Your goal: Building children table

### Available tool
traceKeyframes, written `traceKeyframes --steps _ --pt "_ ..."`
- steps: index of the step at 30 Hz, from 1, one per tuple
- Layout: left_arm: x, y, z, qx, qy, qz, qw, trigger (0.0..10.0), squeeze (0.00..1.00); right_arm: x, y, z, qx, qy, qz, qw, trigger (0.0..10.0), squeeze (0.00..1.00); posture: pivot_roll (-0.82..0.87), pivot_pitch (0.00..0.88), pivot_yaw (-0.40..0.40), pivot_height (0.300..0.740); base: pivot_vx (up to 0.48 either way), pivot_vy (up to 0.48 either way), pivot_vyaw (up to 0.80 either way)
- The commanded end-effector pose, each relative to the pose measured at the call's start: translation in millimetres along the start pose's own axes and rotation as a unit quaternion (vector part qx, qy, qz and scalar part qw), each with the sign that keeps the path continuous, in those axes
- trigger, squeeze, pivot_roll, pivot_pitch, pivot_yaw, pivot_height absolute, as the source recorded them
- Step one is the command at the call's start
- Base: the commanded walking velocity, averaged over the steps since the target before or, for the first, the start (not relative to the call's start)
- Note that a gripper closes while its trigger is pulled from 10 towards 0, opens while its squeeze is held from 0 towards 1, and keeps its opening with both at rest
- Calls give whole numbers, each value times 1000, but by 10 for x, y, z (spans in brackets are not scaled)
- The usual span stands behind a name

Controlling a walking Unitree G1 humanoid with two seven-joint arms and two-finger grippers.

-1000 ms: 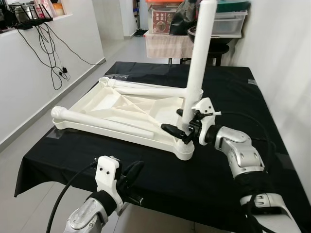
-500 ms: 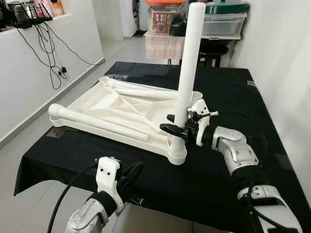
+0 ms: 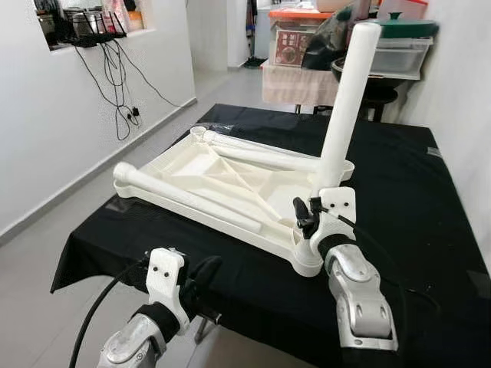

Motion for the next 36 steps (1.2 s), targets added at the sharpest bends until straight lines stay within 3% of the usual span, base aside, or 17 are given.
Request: traceKeyframes --steps 1,2,5,6,9,10,12,16,20,21,22,24,28,31,32,35,36 --pt "-12 6 0 0 6 0 1000 10000 0 40 -27 -388 -83 -44 -3 996 6118 0 64 0 -18 740 0 0 0" --pt "-14 6 0 0 6 0 1000 10000 0 -32 -23 -362 -75 -26 21 997 10000 0 64 0 -18 740 0 0 0" --pt "-16 9 0 0 6 0 1000 10000 0 -84 -31 -336 -71 -11 33 997 10000 0 63 0 -15 740 0 0 0" --pt "-17 11 -2 0 5 0 1000 10000 0 -178 -3 -266 -55 13 72 996 10000 1000 62 0 -14 740 0 0 0" --pt "-16 22 -9 0 4 -2 1000 10000 0 -367 31 -36 -19 61 176 982 10000 1000 56 0 -6 740 0 0 0" --pt "-14 30 -12 0 4 -3 1000 10000 0 -383 45 95 6 67 229 971 10000 0 60 0 -10 740 0 0 0" --pt "-13 36 -14 0 4 -3 1000 10000 0 -373 46 173 20 68 259 963 10000 0 63 0 -14 740 0 0 0" --pt "-22 39 -7 2 5 -1 1000 10000 0 -287 46 298 39 36 358 932 10000 0 60 0 -15 740 0 0 0" --pt "-22 46 -8 2 5 -1 1000 10000 0 -271 76 316 37 39 390 919 10000 0 61 0 -16 740 0 0 0" --pt "-18 54 -7 3 5 -2 1000 10000 0 -279 82 318 37 39 401 914 4510 0 62 0 -21 740 0 0 0" --pt "-14 63 -6 3 5 -2 1000 10000 0 -280 106 317 35 40 411 910 745 0 60 0 -24 740 0 0 0" --pt "-7 72 -6 4 5 -3 1000 10000 0 -279 130 313 33 40 415 908 0 0 59 0 -27 740 0 0 0" --pt "11 101 -10 6 5 -2 1000 10000 0 -291 182 303 30 47 427 903 0 0 57 0 -39 740 0 0 0" --pt "23 121 -9 8 4 -1 1000 10000 0 -297 190 279 28 46 420 906 0 0 51 0 -42 740 0 0 0" --pt "25 123 -7 8 4 0 1000 10000 0 -301 190 229 18 48 396 917 0 0 34 0 -45 740 0 0 0" --pt "26 125 -6 9 4 0 1000 10000 0 -301 191 193 11 49 380 923 0 0 34 0 -45 740 0 0 0" --pt "22 121 -2 9 4 0 1000 10000 0 -63 323 55 -12 51 180 982 0 0 4 0 -38 740 0 0 0"
Point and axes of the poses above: a point about 5 cm out from each wrist's last joint towards the gripper, its own y axis pointing out of the wrist towards the gripper, its own z axis along the axis of the wrist's last joint, x = y × z, the point moved 4 cm from there along y, pointing out of the wrist towards the gripper
